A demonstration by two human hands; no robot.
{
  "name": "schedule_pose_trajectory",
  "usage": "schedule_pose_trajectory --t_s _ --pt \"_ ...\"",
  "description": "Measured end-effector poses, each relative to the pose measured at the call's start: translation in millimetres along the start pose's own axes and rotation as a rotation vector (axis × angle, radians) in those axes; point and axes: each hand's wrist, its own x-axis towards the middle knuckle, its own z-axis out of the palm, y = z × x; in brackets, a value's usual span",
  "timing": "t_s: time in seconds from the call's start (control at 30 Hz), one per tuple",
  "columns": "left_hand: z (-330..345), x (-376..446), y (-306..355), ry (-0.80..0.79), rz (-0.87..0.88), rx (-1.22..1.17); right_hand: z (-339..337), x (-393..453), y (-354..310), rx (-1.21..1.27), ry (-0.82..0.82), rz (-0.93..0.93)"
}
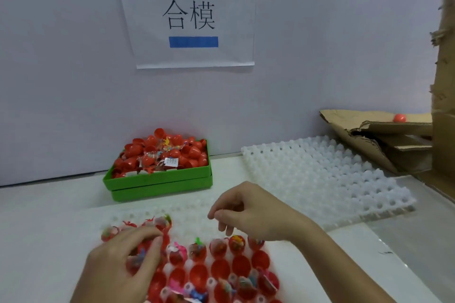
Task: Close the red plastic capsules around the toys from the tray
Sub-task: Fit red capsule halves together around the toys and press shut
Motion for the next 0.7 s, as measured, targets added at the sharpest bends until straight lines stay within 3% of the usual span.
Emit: schedule_pose_trajectory --t_s 0.33,0.5,0.7 --pt "-5.7 2.9 -43.8 -0.180 -0.123 -0.060 41.9 8.4 -10.7 -0.202 -0.060 -0.133" --pt "-1.6 3.2 -47.8 -0.160 -0.105 -0.077 47.6 17.2 -14.3 -0.200 0.063 -0.152" --pt "2.0 3.2 -47.1 -0.111 -0.079 -0.094 72.3 51.0 -45.9 -0.451 0.093 -0.205"
